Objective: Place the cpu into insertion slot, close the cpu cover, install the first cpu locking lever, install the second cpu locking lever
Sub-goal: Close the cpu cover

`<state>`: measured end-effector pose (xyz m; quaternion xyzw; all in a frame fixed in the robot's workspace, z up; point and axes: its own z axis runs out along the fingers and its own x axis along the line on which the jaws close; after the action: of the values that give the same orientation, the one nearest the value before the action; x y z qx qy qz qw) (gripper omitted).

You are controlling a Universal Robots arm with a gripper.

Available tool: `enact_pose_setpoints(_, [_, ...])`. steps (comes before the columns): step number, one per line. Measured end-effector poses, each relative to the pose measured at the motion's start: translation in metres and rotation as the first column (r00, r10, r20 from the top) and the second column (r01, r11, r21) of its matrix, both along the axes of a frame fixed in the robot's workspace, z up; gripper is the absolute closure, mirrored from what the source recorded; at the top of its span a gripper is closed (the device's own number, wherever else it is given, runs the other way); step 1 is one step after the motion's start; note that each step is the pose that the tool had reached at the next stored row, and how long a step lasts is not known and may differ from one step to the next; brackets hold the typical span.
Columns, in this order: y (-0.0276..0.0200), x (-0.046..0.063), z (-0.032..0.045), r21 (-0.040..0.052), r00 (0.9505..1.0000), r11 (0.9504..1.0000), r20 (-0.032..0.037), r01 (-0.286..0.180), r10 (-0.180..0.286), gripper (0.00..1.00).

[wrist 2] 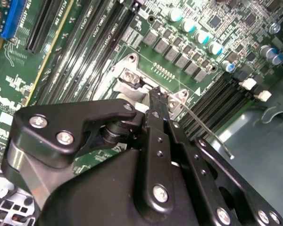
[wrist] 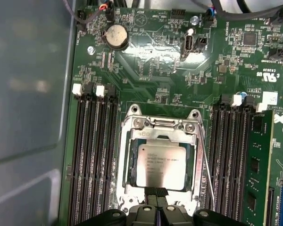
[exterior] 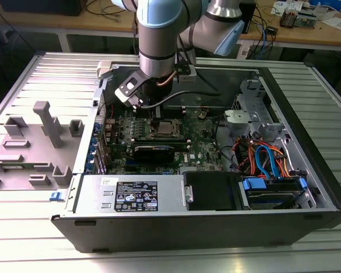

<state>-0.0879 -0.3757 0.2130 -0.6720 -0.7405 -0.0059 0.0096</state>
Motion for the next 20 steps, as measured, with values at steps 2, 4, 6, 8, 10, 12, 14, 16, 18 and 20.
enact_pose_setpoints(2, [-0.0001, -0.0008, -0.0013, 0.0006, 1.0, 1.0, -0.0002, -0.002, 0.002, 0.89])
enact_pose_setpoints(4, [-0.0001, -0.0014, -0.0031, 0.0011, 1.0, 1.0, -0.0003, -0.004, 0.004, 0.89])
enact_pose_setpoints(6, [-0.0001, -0.0015, -0.0043, 0.0011, 1.0, 1.0, -0.0013, -0.005, 0.005, 0.89])
enact_pose_setpoints(8, [-0.0001, -0.0017, -0.0057, 0.0006, 1.0, 1.0, -0.0032, -0.006, 0.006, 0.89])
enact_pose_setpoints(10, [-0.0001, -0.0017, -0.0066, 0.0004, 1.0, 1.0, -0.0048, -0.007, 0.007, 0.89])
enact_pose_setpoints(12, [-0.0001, -0.0017, -0.0083, 0.0007, 0.9999, 1.0, -0.0076, -0.007, 0.007, 0.89])
enact_pose_setpoints(14, [-0.0001, -0.0017, -0.0086, 0.0009, 0.9999, 1.0, -0.0086, -0.007, 0.007, 0.89])
enact_pose_setpoints(16, [0.0003, -0.0015, -0.0066, 0.0032, 0.9999, 1.0, -0.0073, -0.007, 0.007, 0.89])
enact_pose_setpoints(18, [0.0001, -0.0016, -0.0022, 0.0017, 0.9999, 1.0, -0.0081, -0.007, 0.007, 0.89])
enact_pose_setpoints(20, [0.0, -0.0016, 0.0007, 0.0015, 0.9999, 1.0, -0.0083, -0.008, 0.008, 0.89])
